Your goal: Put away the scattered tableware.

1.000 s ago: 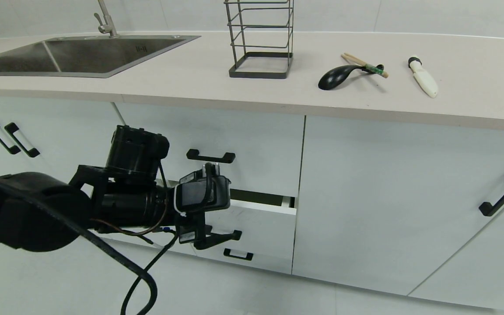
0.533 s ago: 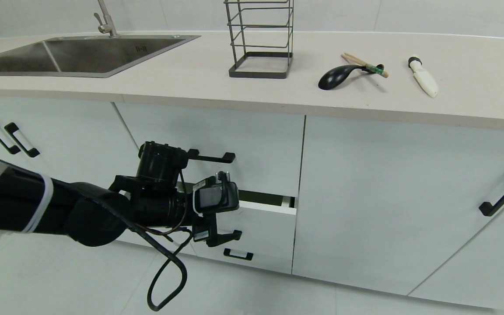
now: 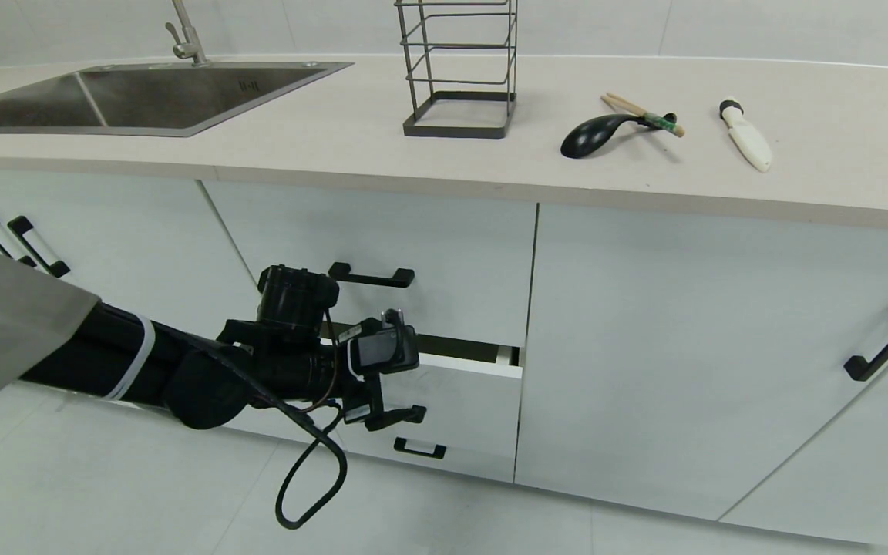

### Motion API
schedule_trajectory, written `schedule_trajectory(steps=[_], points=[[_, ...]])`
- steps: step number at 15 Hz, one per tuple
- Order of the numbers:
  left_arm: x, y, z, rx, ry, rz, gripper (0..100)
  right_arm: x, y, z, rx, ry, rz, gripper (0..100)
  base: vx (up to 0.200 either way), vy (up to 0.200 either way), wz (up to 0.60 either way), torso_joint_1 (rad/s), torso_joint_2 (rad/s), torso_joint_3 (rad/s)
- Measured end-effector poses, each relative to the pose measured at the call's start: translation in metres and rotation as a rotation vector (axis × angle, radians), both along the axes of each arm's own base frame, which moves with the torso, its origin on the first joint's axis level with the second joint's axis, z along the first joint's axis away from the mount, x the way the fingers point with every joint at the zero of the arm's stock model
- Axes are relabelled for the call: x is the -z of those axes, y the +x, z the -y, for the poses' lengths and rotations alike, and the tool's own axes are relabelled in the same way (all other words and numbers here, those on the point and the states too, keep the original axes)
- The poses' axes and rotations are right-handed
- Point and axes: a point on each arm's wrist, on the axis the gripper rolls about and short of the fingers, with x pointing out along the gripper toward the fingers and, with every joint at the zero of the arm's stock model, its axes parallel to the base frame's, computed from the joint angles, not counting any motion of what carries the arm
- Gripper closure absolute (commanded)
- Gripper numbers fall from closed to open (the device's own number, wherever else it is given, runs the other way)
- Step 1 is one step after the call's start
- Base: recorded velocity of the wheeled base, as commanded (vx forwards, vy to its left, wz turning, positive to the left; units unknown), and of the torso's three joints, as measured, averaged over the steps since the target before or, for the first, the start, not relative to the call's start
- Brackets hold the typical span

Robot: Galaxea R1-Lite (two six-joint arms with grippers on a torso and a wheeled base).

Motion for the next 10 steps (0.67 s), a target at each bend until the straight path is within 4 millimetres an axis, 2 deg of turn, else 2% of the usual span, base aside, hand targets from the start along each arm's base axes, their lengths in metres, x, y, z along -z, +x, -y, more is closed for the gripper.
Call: schedule_trajectory(steps=[6, 10], points=[[0.011, 0.001, -0.001, -0.014, 0.002, -0.037, 0, 0.000, 0.000, 0.000, 0.000, 0.000, 0.000, 0, 0.000, 0.000, 0.00, 0.000, 0.00, 0.000], [0.017, -0.008, -0.004, -0.013, 0.008, -0.051, 0, 0.000, 0.000, 0.000, 0.000, 0.000, 0.000, 0, 0.000, 0.000, 0.00, 0.000, 0.00, 0.000]])
